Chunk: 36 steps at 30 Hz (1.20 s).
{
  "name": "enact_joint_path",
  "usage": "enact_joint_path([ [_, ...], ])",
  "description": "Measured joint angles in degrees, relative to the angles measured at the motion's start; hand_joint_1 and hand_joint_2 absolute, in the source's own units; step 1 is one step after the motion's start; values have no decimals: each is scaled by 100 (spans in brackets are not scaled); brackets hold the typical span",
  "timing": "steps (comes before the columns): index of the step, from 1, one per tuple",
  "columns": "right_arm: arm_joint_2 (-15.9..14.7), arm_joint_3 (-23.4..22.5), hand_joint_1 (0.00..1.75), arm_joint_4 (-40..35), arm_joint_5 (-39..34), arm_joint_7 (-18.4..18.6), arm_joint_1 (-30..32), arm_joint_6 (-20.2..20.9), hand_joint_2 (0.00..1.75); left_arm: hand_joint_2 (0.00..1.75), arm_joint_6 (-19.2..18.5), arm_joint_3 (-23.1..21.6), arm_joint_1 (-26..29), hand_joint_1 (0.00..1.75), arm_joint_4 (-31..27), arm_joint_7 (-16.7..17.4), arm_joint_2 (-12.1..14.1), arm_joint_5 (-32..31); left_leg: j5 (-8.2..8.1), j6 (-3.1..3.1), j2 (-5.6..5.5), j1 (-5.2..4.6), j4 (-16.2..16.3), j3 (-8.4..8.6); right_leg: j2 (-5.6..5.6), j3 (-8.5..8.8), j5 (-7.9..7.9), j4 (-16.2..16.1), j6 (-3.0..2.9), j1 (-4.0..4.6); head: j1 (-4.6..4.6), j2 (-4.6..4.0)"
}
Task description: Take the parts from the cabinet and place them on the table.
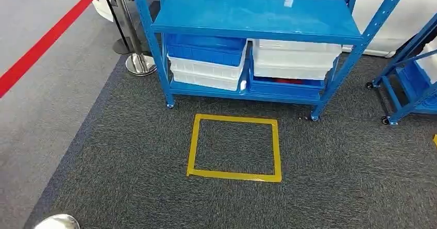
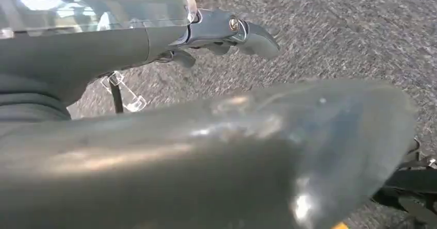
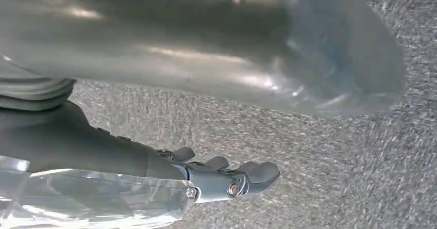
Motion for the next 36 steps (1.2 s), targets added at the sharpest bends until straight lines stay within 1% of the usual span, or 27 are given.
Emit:
enact_joint_path([
  [1,7,0,0,4,0,5,1,5,0,0,-31,0,5,0,0,15,5,9,-20,87,-1,11,-15,-9,-3,-1,-12,11,10,15,3,2],
  [2,7,0,0,4,0,11,3,5,0,0,-59,0,4,0,0,33,7,22,-4,55,3,20,-19,3,-5,5,-12,12,-1,30,3,0],
  [3,7,0,0,4,0,13,2,5,0,0,-96,0,1,0,0,44,7,37,5,31,2,24,-32,12,-5,6,-12,15,-26,35,7,0],
  [5,7,0,0,7,0,15,0,5,0,0,-146,0,0,0,0,57,7,37,22,5,1,25,-59,25,-6,4,-17,23,-45,37,3,0],
  [6,7,0,0,7,0,20,0,5,0,0,-155,0,1,0,0,76,7,39,31,-18,0,26,-69,30,-6,4,-16,26,-63,39,5,0],
  [10,7,0,0,9,0,48,0,2,0,0,-207,0,1,0,0,116,7,37,38,-40,0,27,-81,31,-7,0,-22,38,-77,42,3,0],
  [11,7,0,0,9,0,53,0,0,0,0,-212,0,1,0,0,120,7,35,40,-68,0,30,-82,31,-7,0,-23,41,-78,43,5,0],
  [12,7,0,0,9,0,53,0,0,0,0,-214,0,1,0,0,133,7,28,39,-72,0,30,-83,31,-6,-3,-27,42,-84,44,2,0],
  [18,7,0,0,11,0,79,0,-13,0,0,-212,0,0,0,0,159,7,-9,32,-82,0,27,-83,30,-6,-1,-27,42,-83,39,7,2],
  [36,2,0,0,46,0,79,0,-55,0,0,-225,0,-1,0,0,186,7,-59,31,-81,0,18,-75,28,-6,1,-26,37,-81,29,5,0],
])
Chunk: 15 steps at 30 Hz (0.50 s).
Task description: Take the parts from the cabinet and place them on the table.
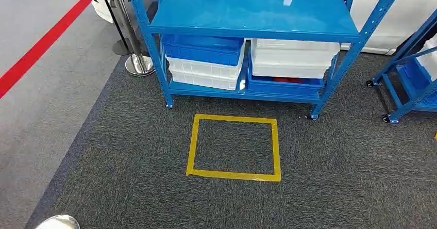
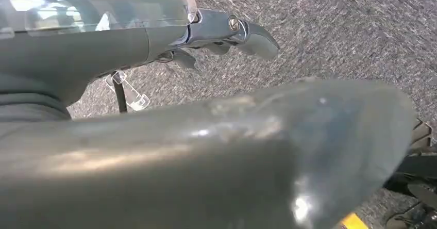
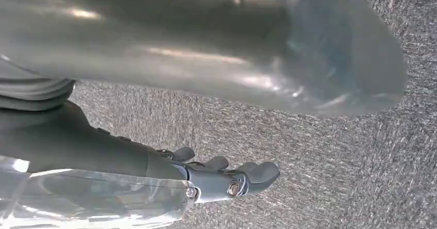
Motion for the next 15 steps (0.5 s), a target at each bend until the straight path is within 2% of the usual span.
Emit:
enact_joint_path([
  [4,0,0,0,0,0,0,0,-2,0,0,-15,-2,0,0,0,0,0,-11,-4,5,0,-3,10,-1,0,1,4,-7,5,-6,0,0],
  [9,0,0,0,11,0,7,0,-4,0,0,-33,-2,0,0,0,0,2,-17,-35,57,0,-10,54,-13,-2,9,4,-7,37,-15,-2,0],
  [12,0,2,0,15,0,9,0,-4,0,0,-57,-4,0,0,0,0,4,-22,-44,96,-1,-25,72,-32,-7,10,16,-21,83,-30,0,0],
  [13,0,2,0,17,0,9,-1,-7,0,0,-59,-4,0,0,0,0,4,-24,-25,133,-3,-23,8,-19,-10,26,17,-49,115,-18,-4,0],
  [14,-4,4,0,17,0,11,0,-9,0,0,-61,-7,-1,0,-2,0,0,-28,44,167,-1,62,-93,57,-12,41,-9,-10,138,-18,4,0],
  [15,-11,4,0,20,0,11,0,-13,0,0,-68,-9,-1,0,-7,0,-2,-28,64,188,8,48,-130,74,-14,-27,-145,149,161,-21,15,0],
])
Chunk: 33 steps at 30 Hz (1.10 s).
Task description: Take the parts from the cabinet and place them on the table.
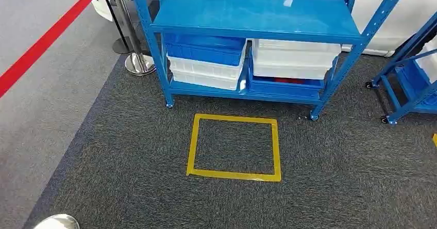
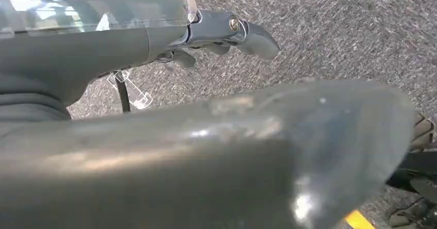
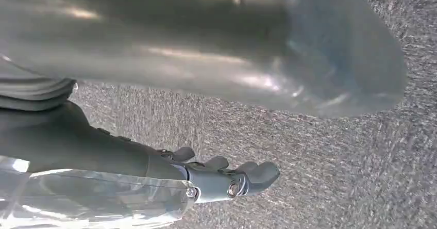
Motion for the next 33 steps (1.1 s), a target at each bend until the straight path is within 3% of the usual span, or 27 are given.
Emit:
enact_joint_path([
  [3,-7,0,0,7,0,13,1,-4,0,0,-24,-11,2,0,-2,7,-4,-2,7,22,9,-4,6,-42,2,-656,-658,1289,42,-26,-7,0],
  [4,-9,0,0,11,0,15,3,-7,0,0,-33,-24,2,0,-2,11,-9,-9,3,16,9,-4,12,-47,1,-790,-686,1529,55,-34,-2,0],
  [5,-9,0,0,13,0,17,4,-7,0,0,-35,-39,3,0,-4,17,-9,-17,-4,6,5,0,17,-41,0,-781,-563,1486,67,-46,-2,0],
  [6,-11,0,0,15,0,17,4,-7,0,0,-35,-44,4,0,-4,17,-13,-28,-16,-13,-1,8,26,-31,-1,-654,-343,1201,75,-59,-2,0],
  [8,-15,2,0,17,0,20,3,-7,0,0,-33,-50,0,0,-13,24,-24,-35,-55,-68,-21,20,67,1,1,-163,159,225,77,-90,2,0],
  [9,-15,2,0,20,0,20,0,-7,0,0,-28,-57,2,0,-15,26,-24,-37,-83,-111,-25,15,94,-16,16,-13,154,-117,51,-93,0,0],
  [11,-15,4,0,28,0,24,-5,-11,0,0,-24,-79,-3,0,-20,33,-22,-44,-127,-210,-40,-16,122,-31,26,-24,143,-120,-55,-48,-29,0],
  [13,-15,4,0,31,0,42,-1,-11,0,0,-22,-87,0,0,-20,37,-22,-48,-123,-286,-41,20,97,-13,25,-27,135,-114,-146,-8,-20,0],
  [14,-13,7,0,31,0,50,-4,-13,0,0,-24,-90,-1,0,-20,39,-22,-52,-150,-318,-40,36,129,3,15,0,171,-165,-207,-53,-18,2],
  [15,-11,9,0,31,0,52,-4,-15,0,0,-24,-92,0,0,-20,37,-24,-59,-251,-332,-3,39,287,-52,-4,20,170,-172,-237,-45,-42,0],
  [18,-11,9,0,35,0,63,-2,-20,0,0,-22,-94,-5,0,-20,41,-20,-59,-922,-375,37,42,1629,-719,-46,37,130,-166,-308,-15,-72,0],
  [19,-11,9,0,37,0,66,-1,-20,0,0,-22,-94,-5,0,-20,42,-22,-59,-993,-377,38,42,1969,-908,-49,45,116,-162,-316,0,-74,0],
  [20,-11,9,0,44,0,66,-1,-20,0,0,-24,-96,3,0,-22,42,-24,-76,-901,-365,40,42,2026,-970,-50,71,98,-161,-320,11,-72,0],
  [21,-11,9,0,46,0,68,-1,-20,0,0,-22,-98,12,0,-22,44,-24,-79,-678,-343,40,40,1782,-880,-49,98,74,-161,-319,21,-70,0],
  [23,-11,9,0,61,0,68,-2,-17,0,0,-2,-101,11,0,-22,52,-20,-85,-104,-273,45,17,803,-439,-49,203,14,-162,-301,32,-70,0],
  [24,-11,9,0,68,0,68,1,-17,0,0,0,-103,10,0,-22,52,-20,-90,55,-218,65,-2,376,-258,-50,225,-19,-164,-282,30,-74,0],
  [25,-11,9,0,74,0,70,-8,-15,0,0,2,-107,5,0,-22,59,-17,-94,-47,-191,81,-55,274,-204,-49,232,-52,-140,-240,71,-66,0],
  [28,-13,9,0,81,0,83,-7,-13,0,0,2,-125,20,0,-22,68,-17,-98,-71,-139,66,-75,264,-198,-51,236,-67,-175,-161,39,-66,0],
  [29,-18,9,0,81,0,83,-13,-13,0,0,2,-129,18,0,-26,68,-20,-103,-49,-100,53,-25,186,-159,-59,266,-95,-174,-113,64,-68,2],
  [30,-26,11,0,87,0,90,-11,-13,0,0,2,-136,22,0,-35,70,-22,-112,-34,-81,58,-9,139,-101,-44,275,-138,-101,-83,34,-61,0],
  [31,-28,11,0,96,0,96,-12,-13,0,0,2,-138,13,0,-39,70,-24,-111,-43,-61,59,-11,115,-78,-30,148,-268,139,-52,35,-35,2],
  [33,-35,11,0,116,0,111,-14,-11,0,0,-7,-140,-11,0,-42,79,-24,-114,-70,-1,62,-16,116,-68,-24,-392,-659,1052,-19,15,-33,2],
])
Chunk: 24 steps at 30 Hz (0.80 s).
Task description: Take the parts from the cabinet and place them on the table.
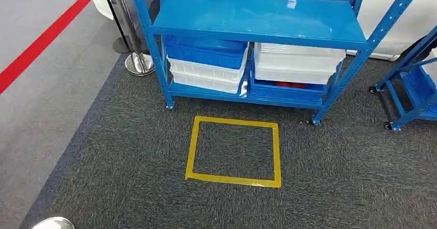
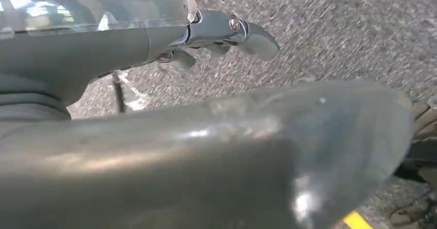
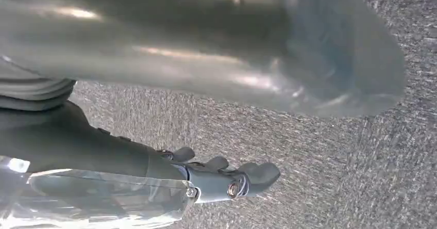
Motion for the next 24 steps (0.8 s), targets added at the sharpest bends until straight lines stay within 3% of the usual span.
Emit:
enact_joint_path([
  [1,-2,0,0,11,0,9,3,0,0,0,-2,-2,2,0,0,4,0,-7,-21,12,-1,-2,1,15,0,-249,-84,376,15,-8,0,-2],
  [2,-4,0,0,20,0,15,7,0,0,0,-4,-4,6,0,0,9,0,-13,-46,8,-5,-1,3,40,-1,-381,-8,502,32,-18,2,-2],
  [3,-4,0,0,26,0,17,9,-2,0,0,-4,-15,11,0,0,15,-2,-20,-72,-1,-14,0,3,82,-2,-368,208,356,43,-36,2,-2],
  [6,-13,0,0,44,0,22,10,-2,0,0,-11,-39,11,0,-7,17,-7,-42,-179,-70,-33,1,3,210,0,131,1016,-896,0,-54,6,-2],
  [7,-15,0,0,46,0,24,5,-2,0,0,-11,-39,0,0,-7,22,-7,-46,-233,-120,-33,-41,36,225,8,198,922,-1056,-24,-18,7,-2],
  [10,-15,2,0,52,0,24,2,-2,0,0,-11,-40,-3,0,-7,22,-4,-50,-262,-213,-33,-17,10,241,20,205,872,-1078,-127,5,-17,-2],
  [12,-13,2,0,55,0,24,3,-2,0,0,-11,-42,-5,0,-9,24,-2,-55,-331,-280,-18,12,79,281,10,274,894,-1164,-209,-39,-22,-2],
  [13,-13,2,0,55,0,24,3,-4,0,0,-9,-44,-11,0,-11,22,-2,-63,-459,-297,-14,11,303,181,3,308,872,-1180,-245,-39,-61,0],
  [14,-13,2,0,57,0,24,1,-7,0,0,-4,-44,-14,0,-11,26,2,-66,-670,-321,-14,12,699,-27,-11,324,855,-1179,-271,-38,-63,-2],
  [16,-13,2,0,59,0,24,-1,-13,0,0,-2,-44,-3,0,-11,26,2,-85,-1023,-356,-14,13,1657,-566,-19,361,805,-1175,-301,-26,-66,0],
  [17,-13,2,0,59,0,24,1,-15,0,0,-2,-48,-2,0,-11,26,0,-94,-1018,-359,-13,17,1901,-746,-19,389,778,-1174,-300,-20,-63,-2],
  [18,-13,2,0,59,0,24,2,-17,0,0,-2,-52,10,0,-11,26,0,-109,-862,-354,-13,19,1835,-770,-14,430,751,-1174,-300,-18,-66,0],
  [19,-13,2,0,68,0,26,2,-20,0,0,0,-57,14,0,-13,26,0,-109,-573,-339,-13,19,1509,-668,-7,485,714,-1174,-291,-17,-63,-2],
  [21,-13,2,0,85,0,26,1,-26,0,0,2,-83,12,0,-13,33,4,-111,69,-289,-8,16,488,-270,-3,614,631,-1176,-257,-16,-66,-2],
  [22,-13,4,0,94,0,28,2,-33,0,0,4,-94,14,0,-11,33,4,-118,56,-243,6,-2,282,-165,-4,627,598,-1175,-225,-9,-48,-2],
  [24,-13,4,0,103,0,33,-12,-50,0,0,9,-101,3,0,-13,39,2,-127,10,-182,1,-47,187,-162,2,595,576,-1166,-157,11,-44,-2],
])
